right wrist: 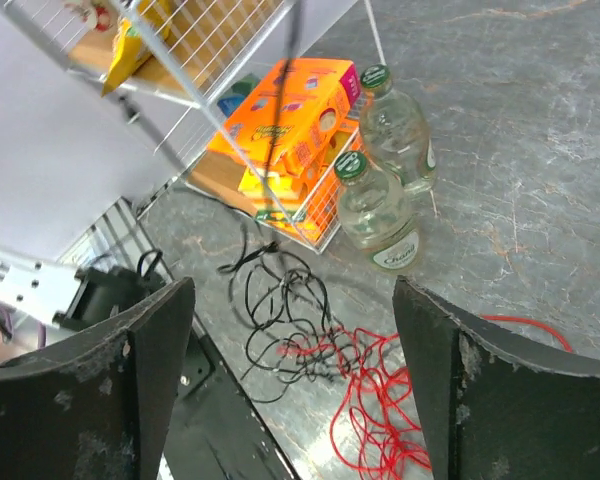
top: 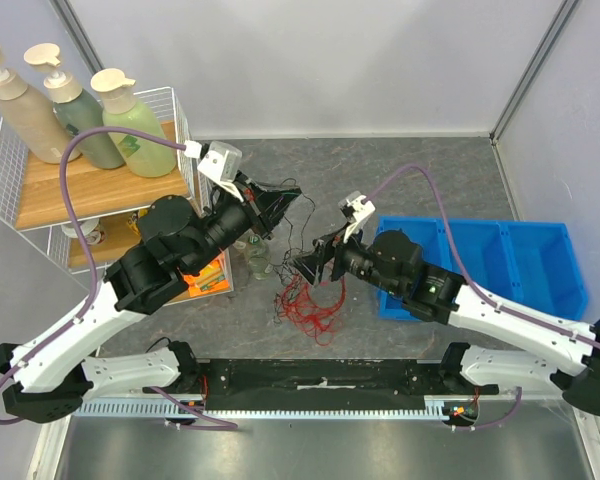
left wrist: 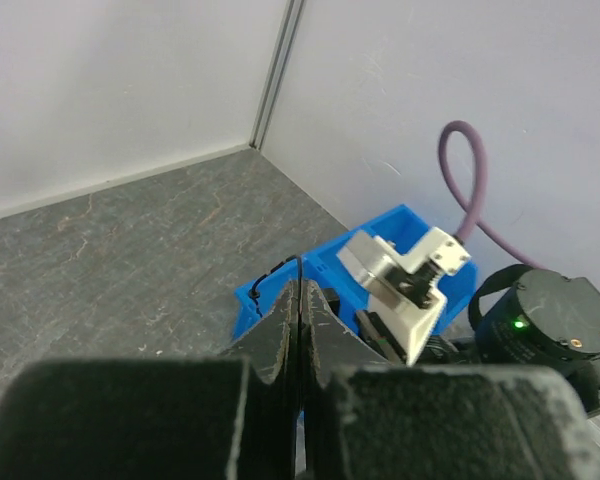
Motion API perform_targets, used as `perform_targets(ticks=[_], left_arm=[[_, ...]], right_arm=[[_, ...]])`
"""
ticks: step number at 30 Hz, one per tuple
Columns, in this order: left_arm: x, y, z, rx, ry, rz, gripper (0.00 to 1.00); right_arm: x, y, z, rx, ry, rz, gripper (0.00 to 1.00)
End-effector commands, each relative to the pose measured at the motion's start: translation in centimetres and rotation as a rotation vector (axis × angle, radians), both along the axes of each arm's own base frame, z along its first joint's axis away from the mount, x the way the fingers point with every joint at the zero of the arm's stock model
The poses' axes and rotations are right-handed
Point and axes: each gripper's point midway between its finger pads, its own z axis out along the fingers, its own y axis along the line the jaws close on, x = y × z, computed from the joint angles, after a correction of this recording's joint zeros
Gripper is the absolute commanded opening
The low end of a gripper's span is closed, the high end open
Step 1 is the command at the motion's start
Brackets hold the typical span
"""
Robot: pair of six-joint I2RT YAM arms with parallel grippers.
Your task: Untangle the cables
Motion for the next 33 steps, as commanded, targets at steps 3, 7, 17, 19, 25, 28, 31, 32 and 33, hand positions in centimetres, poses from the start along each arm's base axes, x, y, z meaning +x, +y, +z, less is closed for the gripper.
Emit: perform_targets(ticks=[3,7,17,19,25,28,31,32,33], left_arm=[[-1.0,0.5,4.0,-0.117,-0.034,-0.029,0.02],[-1.7,1.0,6.5,-0.162,-0.075,-0.049,0.02],[-4.0,2.2,12.6,-0.274,-0.204,-0.12,0.02],[-3.8,2.0,12.6,-0.264,-0.209,-0.12,0.02],[-2.9,1.4,11.7,-0.238,-0.193,-0.094,0.02],[-2.7,0.7,10.6,-0.208,-0.168,-0.108,0.02],[-2.7,-0.1,9.3,-0.175,-0.146,-0.131,0.02],[-2.9,-0.4,8.9,-0.158,-0.145,-0.148,0.02],[-3.1,-0.6,8.6,-0.143,-0.144,-0.164,0.02]], right_arm=[[3.3,1.3,1.5,0.026,-0.02,-0.121,0.76],[3.0,2.6,-4.5,-0.059,0.059,-0.082,0.59],[2.4,-3.3,-19.6,-0.31,0.279,-0.251,0.42],[2.1,-3.9,-18.2,-0.321,0.244,-0.234,0.51],[1.8,-4.6,-10.4,-0.289,0.071,-0.167,0.78],[1.4,-4.2,-5.9,-0.268,0.0,-0.109,0.82],[1.2,-4.7,-1.1,-0.227,-0.079,-0.097,0.87],[1.3,-5.1,0.1,-0.222,-0.106,-0.107,0.88],[1.5,-5.7,0.9,-0.232,-0.129,-0.126,0.9]])
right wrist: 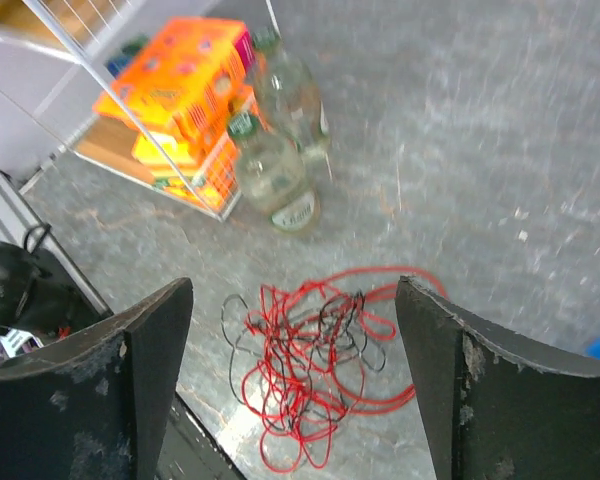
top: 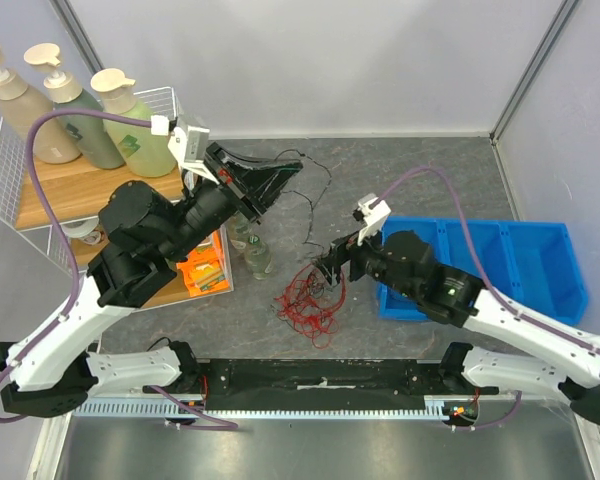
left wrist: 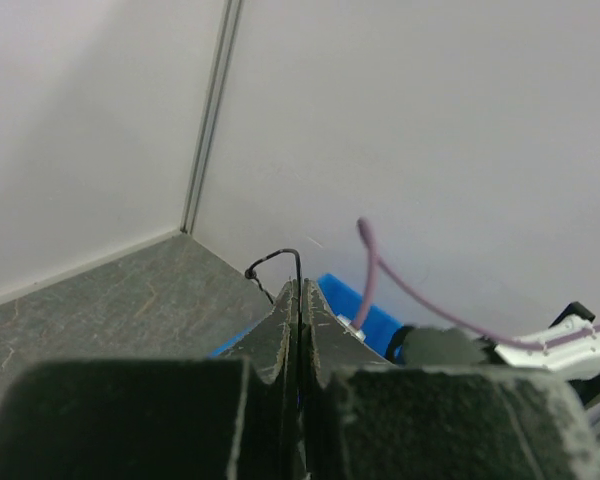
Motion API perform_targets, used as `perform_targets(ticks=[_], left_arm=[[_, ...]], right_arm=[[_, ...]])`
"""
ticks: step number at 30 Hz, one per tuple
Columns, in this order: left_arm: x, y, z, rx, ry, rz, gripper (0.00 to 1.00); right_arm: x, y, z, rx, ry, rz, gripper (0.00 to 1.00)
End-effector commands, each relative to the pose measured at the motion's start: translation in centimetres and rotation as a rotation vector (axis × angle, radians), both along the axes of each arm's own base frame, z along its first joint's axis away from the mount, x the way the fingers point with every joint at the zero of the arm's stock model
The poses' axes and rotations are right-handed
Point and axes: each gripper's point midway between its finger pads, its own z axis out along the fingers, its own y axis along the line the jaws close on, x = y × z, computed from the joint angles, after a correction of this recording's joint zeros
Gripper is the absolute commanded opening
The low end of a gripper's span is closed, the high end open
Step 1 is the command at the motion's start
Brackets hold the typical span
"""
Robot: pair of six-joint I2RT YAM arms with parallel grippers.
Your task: Untangle the cables
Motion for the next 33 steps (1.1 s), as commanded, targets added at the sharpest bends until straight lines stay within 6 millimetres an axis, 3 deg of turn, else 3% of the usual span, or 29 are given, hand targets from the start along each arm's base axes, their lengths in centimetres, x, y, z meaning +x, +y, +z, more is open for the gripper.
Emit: perform_targets(ticks=[1,4,10,16,19,26,30,33], left_arm=[[-0.9,-0.6,-1.0,0.057,-0.018,-0.058,0.02],[-1.1,-0.6,-2.0,0.086,-0.012,-0.068,0.02],[-1.1,0.2,-3.4,0.1,0.015,-0.044,0.02],[-0.9,0.0,-4.4,0.108,0.042,-0.039,0.02],[-0.7,0.0,-4.8,0.108,0.053,-0.035,0.02],[-0.6,-0.1,-5.2,0.109,0.062,-0.032,0.02],[-0.5,-0.4,-6.0,0.126,0.067,-0.037,0.02],[-0.5,-0.5,-6.4,0.14,0.071,-0.039,0.02]], right_arm=[[0.1,-2.4,4.9,-0.053,-0.134,-0.015,0.92],[0.8,-4.0,5.4,-0.091,-0.156,-0.076,0.93],[-2.1,-3.4,7.9,0.038,-0.194,0.068,0.92],[-6.0,0.0,12.1,0.325,-0.175,0.29,0.82],[-7.0,0.9,13.4,0.434,-0.132,0.342,0.78],[-8.2,2.7,12.8,0.48,-0.057,0.438,0.72],[-7.1,2.4,13.3,0.482,-0.054,0.372,0.72],[-5.5,2.2,12.0,0.402,-0.051,0.29,0.78]])
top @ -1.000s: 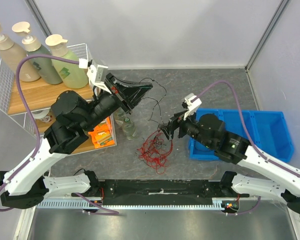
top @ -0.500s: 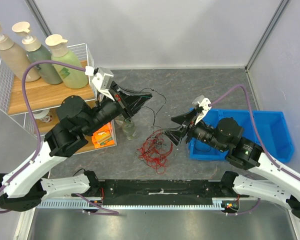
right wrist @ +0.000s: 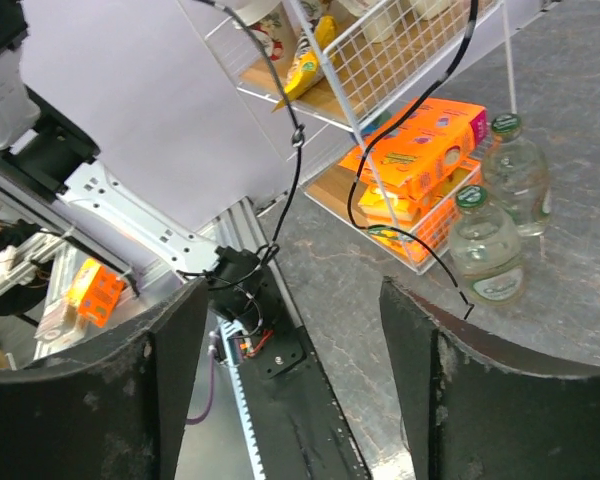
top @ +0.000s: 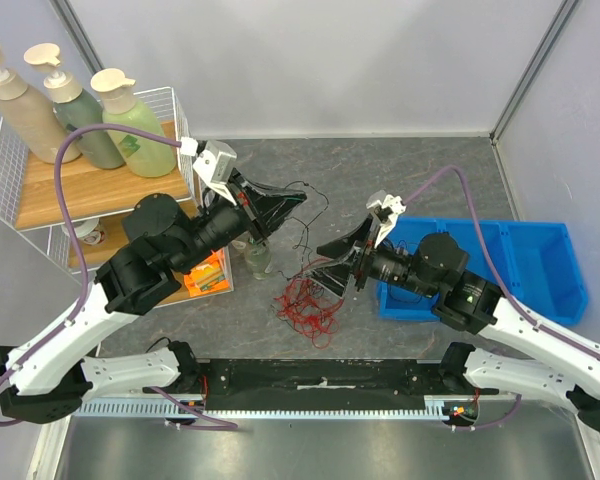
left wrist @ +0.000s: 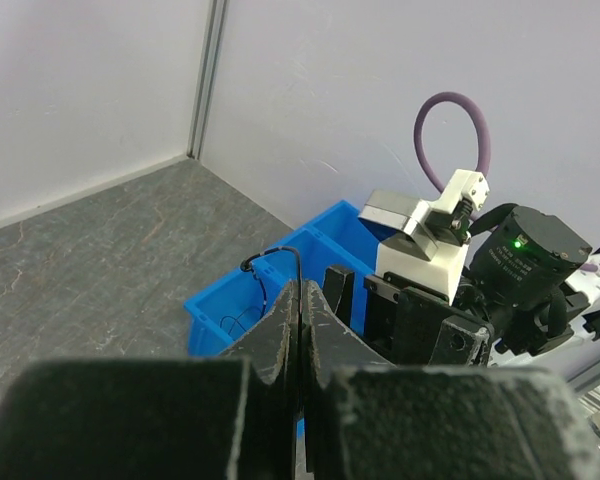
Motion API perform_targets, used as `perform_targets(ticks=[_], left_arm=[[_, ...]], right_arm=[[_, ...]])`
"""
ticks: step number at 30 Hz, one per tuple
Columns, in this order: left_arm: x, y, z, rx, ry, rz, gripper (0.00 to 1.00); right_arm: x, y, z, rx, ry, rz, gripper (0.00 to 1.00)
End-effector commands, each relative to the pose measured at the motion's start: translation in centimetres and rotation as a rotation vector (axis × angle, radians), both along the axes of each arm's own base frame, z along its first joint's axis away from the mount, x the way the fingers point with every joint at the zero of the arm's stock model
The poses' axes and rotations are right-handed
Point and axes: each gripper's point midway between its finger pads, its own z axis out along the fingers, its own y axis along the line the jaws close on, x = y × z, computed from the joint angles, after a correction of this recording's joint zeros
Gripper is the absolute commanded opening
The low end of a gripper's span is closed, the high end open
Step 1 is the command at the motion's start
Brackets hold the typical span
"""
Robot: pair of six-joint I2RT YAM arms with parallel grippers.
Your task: Untangle the cables
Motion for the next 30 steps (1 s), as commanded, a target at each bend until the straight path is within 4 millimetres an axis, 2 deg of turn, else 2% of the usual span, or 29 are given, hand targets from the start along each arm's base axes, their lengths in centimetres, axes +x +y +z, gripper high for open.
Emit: perform_targets(ticks=[1,2,5,8,13,15,19,20,23,24,26,29,30], left_arm=[[-0.1,0.3,0.2,-0.005,-0.012,0.002,0.01],[-0.1,0.3,0.2,-0.003,-0.011,0.001,0.02],[-0.1,0.2,-0.1,0.003,-0.006,-0.002,0.02],[-0.1,-0.1,-0.4,0.008,-0.001,-0.01,0.02],[-0.4,-0.8,-0.6,0.015,0.005,-0.043,0.02],[-0.7,-1.1,-0.8,0.019,0.007,-0.069,0.02],[-0.9,-0.6,-0.9,0.017,0.005,-0.062,0.02],[-0.8,-0.4,-1.0,0.016,0.006,-0.053,0.02],[0.0,-0.1,-2.1,0.032,0.02,-0.005,0.02],[0.3,-0.2,-3.0,0.047,0.034,0.007,0.02],[0.5,-0.5,-5.1,0.088,0.056,0.004,0.19],[0.3,-0.8,-9.2,0.206,0.095,-0.019,0.65],[0.3,-0.6,-10.6,0.249,0.118,-0.013,0.69]], right_arm=[[1.9,-0.8,1.8,-0.005,-0.032,-0.113,0.84],[2.5,-1.2,0.7,-0.054,-0.019,-0.152,0.88],[3.3,-1.7,1.1,-0.058,-0.04,-0.198,0.95],[3.7,-1.0,2.3,-0.037,-0.061,-0.199,0.96],[5.1,0.7,2.5,-0.033,-0.065,-0.209,0.92],[5.3,1.2,2.1,-0.022,-0.055,-0.208,0.81],[5.1,1.1,0.5,-0.043,-0.039,-0.198,0.44],[5.8,0.5,0.0,-0.059,-0.035,-0.253,0.3],[7.0,-2.1,-2.3,-0.143,-0.01,-0.382,0.0],[7.2,-3.1,-3.5,-0.184,0.007,-0.423,0.0],[7.4,-4.7,-5.6,-0.241,0.034,-0.484,0.0],[8.1,-8.7,-9.1,-0.368,0.1,-0.652,0.0],[8.5,-10.8,-10.0,-0.412,0.117,-0.74,0.0]])
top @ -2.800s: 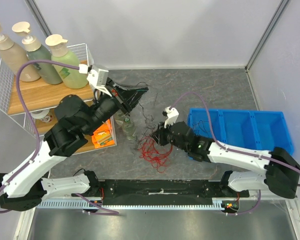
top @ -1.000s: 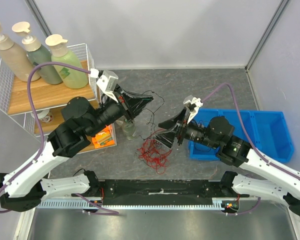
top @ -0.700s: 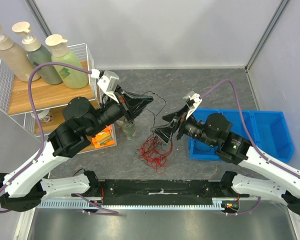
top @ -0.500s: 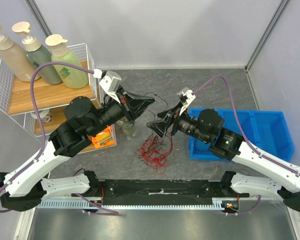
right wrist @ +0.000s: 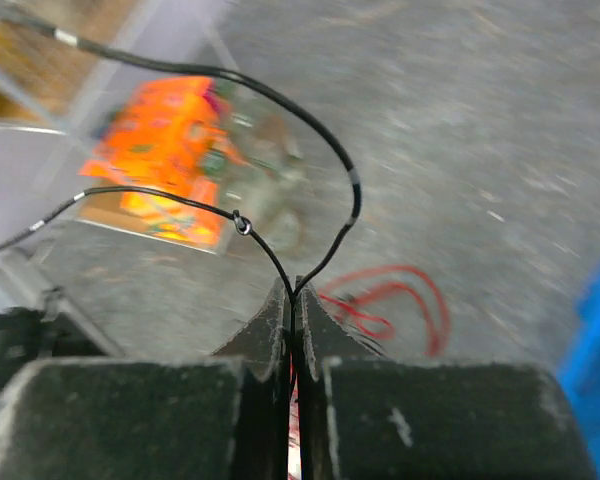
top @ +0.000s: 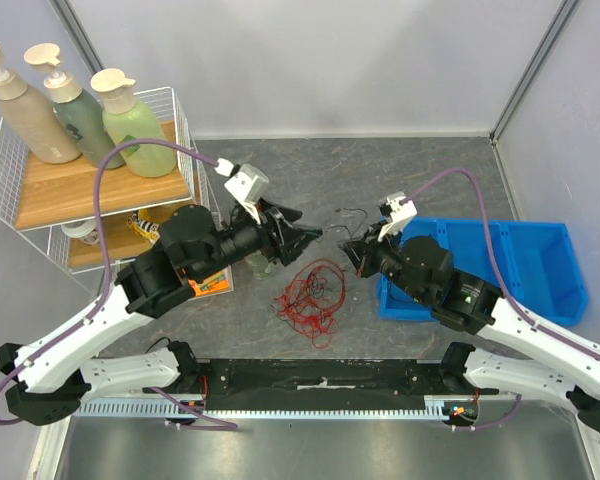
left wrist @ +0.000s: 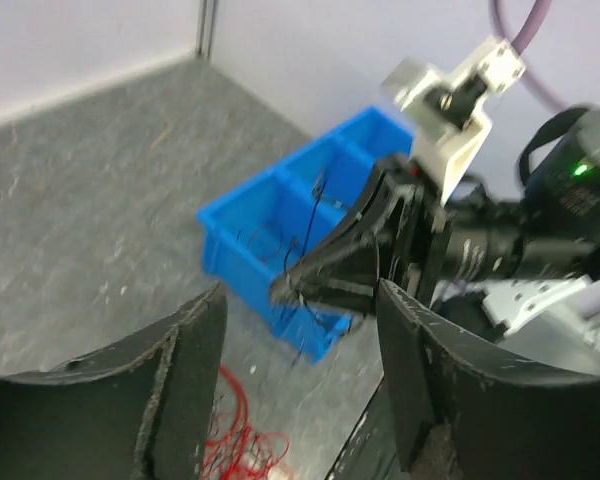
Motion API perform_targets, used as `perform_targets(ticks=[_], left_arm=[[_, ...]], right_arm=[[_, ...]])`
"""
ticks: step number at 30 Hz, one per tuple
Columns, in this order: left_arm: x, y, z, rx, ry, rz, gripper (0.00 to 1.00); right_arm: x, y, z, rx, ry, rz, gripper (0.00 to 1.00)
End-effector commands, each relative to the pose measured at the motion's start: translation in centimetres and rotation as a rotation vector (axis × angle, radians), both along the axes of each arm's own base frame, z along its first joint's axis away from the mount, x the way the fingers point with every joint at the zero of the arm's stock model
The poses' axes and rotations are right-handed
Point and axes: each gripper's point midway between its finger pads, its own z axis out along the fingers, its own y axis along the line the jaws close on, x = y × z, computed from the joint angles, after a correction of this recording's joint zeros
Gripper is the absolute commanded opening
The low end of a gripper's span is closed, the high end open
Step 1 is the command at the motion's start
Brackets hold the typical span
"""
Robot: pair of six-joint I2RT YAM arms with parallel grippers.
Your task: Untangle the cables
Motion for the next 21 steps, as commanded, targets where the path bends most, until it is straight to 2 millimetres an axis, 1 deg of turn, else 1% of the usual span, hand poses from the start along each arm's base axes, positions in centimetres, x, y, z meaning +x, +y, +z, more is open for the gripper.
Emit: perform_targets(ticks=[1,2,3,5,8,10,12,13,15,16,17,19,21], left_arm=[[0.1,0.8,-4.9,0.145,0.056,0.018,0.69],[0.0,1.2,-5.8,0.168,0.068,0.028,0.69],[0.1,1.6,-6.4,0.176,0.073,0.04,0.69],[-0.1,2.1,-7.1,0.179,0.077,0.048,0.7],[-0.2,2.5,-7.4,0.177,0.08,0.058,0.69],[-0.2,2.5,-7.5,0.177,0.082,0.058,0.69],[-0.3,2.4,-7.5,0.172,0.089,0.053,0.68],[-0.4,2.4,-7.6,0.17,0.094,0.05,0.68],[-0.5,2.4,-7.8,0.169,0.104,0.046,0.67],[-0.6,2.3,-8.0,0.169,0.108,0.04,0.67],[-0.7,2.2,-8.2,0.169,0.112,0.034,0.67],[-0.9,2.2,-8.5,0.166,0.121,0.029,0.67],[-1.1,2.1,-8.9,0.166,0.13,0.019,0.67]], right_arm=[[2.1,-8.6,-5.2,-0.222,0.094,-0.385,0.0],[2.3,-10.5,-5.6,-0.26,0.104,-0.454,0.0],[2.7,-12.5,-5.5,-0.286,0.103,-0.529,0.0],[3.5,-16.1,-4.7,-0.338,0.099,-0.658,0.0],[4.7,-21.1,-2.9,-0.407,0.097,-0.845,0.0],[5.4,-23.9,-1.9,-0.441,0.104,-0.96,0.0],[6.0,-26.6,-1.2,-0.462,0.135,-1.061,0.0],[6.3,-27.9,-1.3,-0.464,0.162,-1.097,0.0],[6.9,-29.7,-2.4,-0.452,0.228,-1.138,0.0],[7.1,-30.5,-3.6,-0.447,0.273,-1.151,0.0],[7.3,-31.0,-5.1,-0.445,0.317,-1.153,0.0],[7.4,-31.3,-9.0,-0.441,0.415,-1.128,0.0],[6.4,-32.3,-12.4,-0.451,0.498,-1.17,0.0]])
